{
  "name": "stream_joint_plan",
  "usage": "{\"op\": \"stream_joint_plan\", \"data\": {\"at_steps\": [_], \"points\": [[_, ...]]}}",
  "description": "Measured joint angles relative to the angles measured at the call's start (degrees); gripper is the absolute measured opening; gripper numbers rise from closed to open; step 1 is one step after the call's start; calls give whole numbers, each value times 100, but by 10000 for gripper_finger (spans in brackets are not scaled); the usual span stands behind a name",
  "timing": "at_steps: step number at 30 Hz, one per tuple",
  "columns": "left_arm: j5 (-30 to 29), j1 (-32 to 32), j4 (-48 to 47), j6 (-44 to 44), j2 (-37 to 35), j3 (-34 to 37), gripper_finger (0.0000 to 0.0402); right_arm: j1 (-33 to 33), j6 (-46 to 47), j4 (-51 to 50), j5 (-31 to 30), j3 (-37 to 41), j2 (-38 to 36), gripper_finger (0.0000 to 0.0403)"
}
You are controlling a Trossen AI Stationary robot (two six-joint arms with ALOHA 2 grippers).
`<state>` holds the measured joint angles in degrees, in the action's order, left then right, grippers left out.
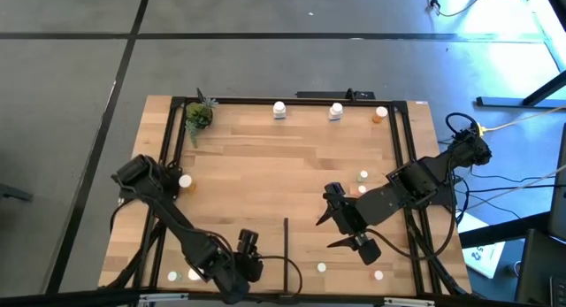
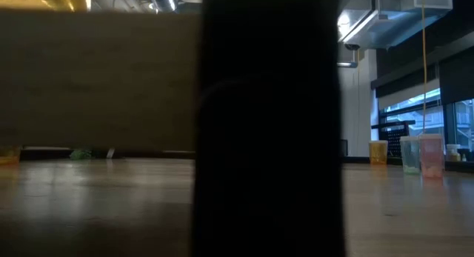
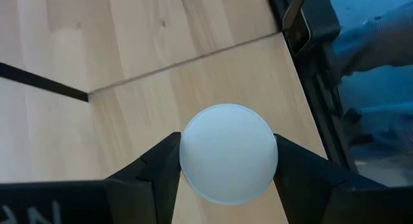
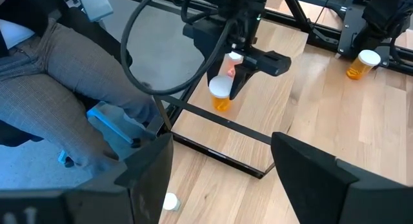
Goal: Pick and place medicine bottles onto shelf by color
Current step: Put the bottom right orange pill bottle on the shelf
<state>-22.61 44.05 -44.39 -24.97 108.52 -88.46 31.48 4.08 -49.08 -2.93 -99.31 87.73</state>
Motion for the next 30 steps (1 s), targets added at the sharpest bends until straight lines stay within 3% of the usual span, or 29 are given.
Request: {"op": "stream_joint_plan", "data": {"at_steps": [30], "points": [[112,9,370,-389,108,218,200,-2,4,0,1,0,1,264]]}}
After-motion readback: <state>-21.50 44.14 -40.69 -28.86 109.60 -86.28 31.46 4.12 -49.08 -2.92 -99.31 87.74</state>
